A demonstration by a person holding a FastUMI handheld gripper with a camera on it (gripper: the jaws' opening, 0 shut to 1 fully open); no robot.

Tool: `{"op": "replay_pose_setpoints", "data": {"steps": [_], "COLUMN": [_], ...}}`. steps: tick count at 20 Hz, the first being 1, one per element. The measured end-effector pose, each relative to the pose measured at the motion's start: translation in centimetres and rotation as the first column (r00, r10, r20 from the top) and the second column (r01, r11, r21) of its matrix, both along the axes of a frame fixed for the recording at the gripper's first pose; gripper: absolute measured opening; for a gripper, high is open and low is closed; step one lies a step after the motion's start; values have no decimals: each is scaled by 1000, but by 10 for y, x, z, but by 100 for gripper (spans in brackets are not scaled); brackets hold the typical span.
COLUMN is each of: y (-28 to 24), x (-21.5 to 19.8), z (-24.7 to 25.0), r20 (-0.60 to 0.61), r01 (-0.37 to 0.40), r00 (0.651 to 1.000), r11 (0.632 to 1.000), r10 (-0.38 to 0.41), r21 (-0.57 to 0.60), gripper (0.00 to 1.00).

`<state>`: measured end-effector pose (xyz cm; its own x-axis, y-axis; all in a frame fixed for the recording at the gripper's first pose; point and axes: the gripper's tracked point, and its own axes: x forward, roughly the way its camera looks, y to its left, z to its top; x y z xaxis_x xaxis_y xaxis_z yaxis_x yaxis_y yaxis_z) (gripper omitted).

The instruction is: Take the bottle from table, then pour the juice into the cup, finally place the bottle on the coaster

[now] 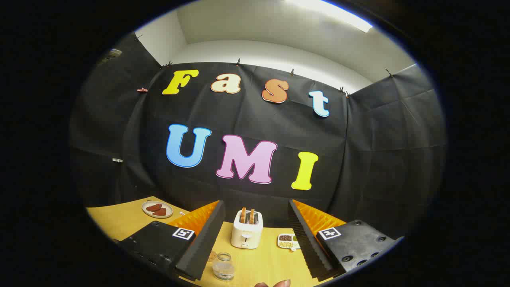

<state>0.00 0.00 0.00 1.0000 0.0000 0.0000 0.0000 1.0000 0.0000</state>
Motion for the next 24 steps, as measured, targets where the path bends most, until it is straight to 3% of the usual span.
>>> {"op": "replay_pose_setpoints", "data": {"steps": [24], "y": [32], "x": [-11], "z": [-72], "r20": [-91], "r01": [-141], "r00": [985], "r11": [989], "r10": [145], "r21": [50], "gripper": [96]}}
